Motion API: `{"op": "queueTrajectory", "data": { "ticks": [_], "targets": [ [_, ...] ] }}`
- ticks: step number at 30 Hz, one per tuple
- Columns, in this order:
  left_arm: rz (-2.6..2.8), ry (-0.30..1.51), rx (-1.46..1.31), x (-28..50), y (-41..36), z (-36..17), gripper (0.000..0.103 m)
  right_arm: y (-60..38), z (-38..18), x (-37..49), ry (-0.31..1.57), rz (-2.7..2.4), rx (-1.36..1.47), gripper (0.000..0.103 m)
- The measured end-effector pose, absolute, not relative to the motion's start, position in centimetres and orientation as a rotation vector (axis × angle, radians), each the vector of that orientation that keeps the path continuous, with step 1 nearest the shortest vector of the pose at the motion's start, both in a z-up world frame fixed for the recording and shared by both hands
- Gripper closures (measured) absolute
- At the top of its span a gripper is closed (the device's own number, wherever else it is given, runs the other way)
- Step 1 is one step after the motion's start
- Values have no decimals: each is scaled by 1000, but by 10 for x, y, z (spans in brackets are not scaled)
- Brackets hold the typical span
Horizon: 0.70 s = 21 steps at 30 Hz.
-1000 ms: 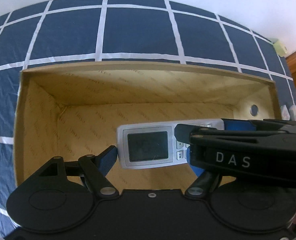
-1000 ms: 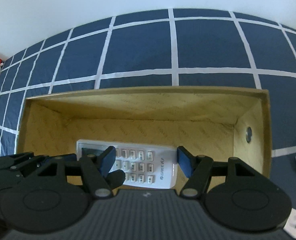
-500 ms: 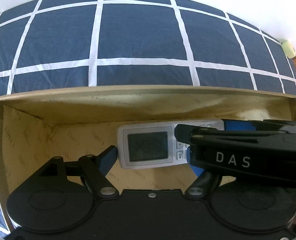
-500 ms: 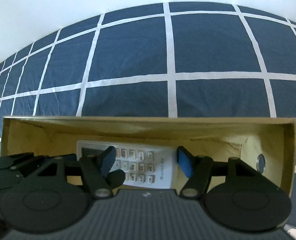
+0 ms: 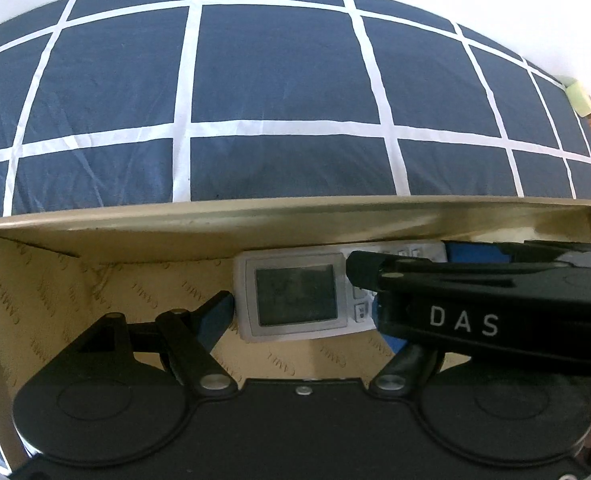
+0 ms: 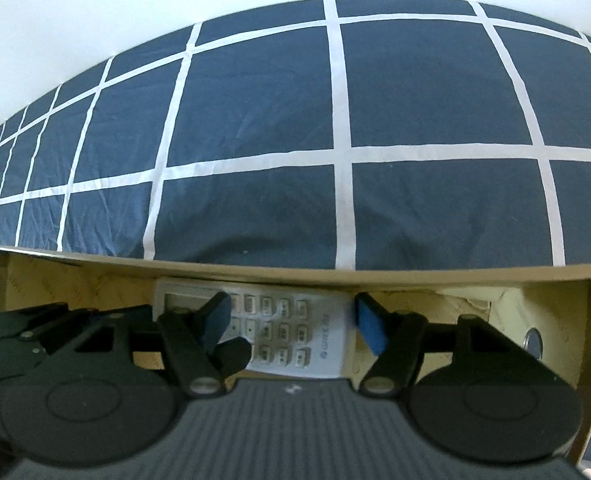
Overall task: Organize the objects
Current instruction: 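Lower the white remote into the box and open the right gripper, then withdraw the right gripper from the box toward the remaining items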
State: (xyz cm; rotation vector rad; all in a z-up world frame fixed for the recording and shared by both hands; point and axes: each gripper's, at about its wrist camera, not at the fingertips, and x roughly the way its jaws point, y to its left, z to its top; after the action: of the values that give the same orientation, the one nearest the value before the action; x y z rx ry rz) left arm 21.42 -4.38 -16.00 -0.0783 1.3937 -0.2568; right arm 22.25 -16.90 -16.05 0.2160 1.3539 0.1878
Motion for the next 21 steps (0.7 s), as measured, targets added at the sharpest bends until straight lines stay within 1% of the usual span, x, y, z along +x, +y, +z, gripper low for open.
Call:
{"op": "queueTrajectory", "data": {
  "ticks": [9,21],
  "targets": [
    [-251,1405,-86,213,-43,-155,26,-173,-153,218,1335,181,229,35],
    [-233,1345,-64,186,-39,-111,26,-174,-109,193,1269,190,226,35]
  ]
}}
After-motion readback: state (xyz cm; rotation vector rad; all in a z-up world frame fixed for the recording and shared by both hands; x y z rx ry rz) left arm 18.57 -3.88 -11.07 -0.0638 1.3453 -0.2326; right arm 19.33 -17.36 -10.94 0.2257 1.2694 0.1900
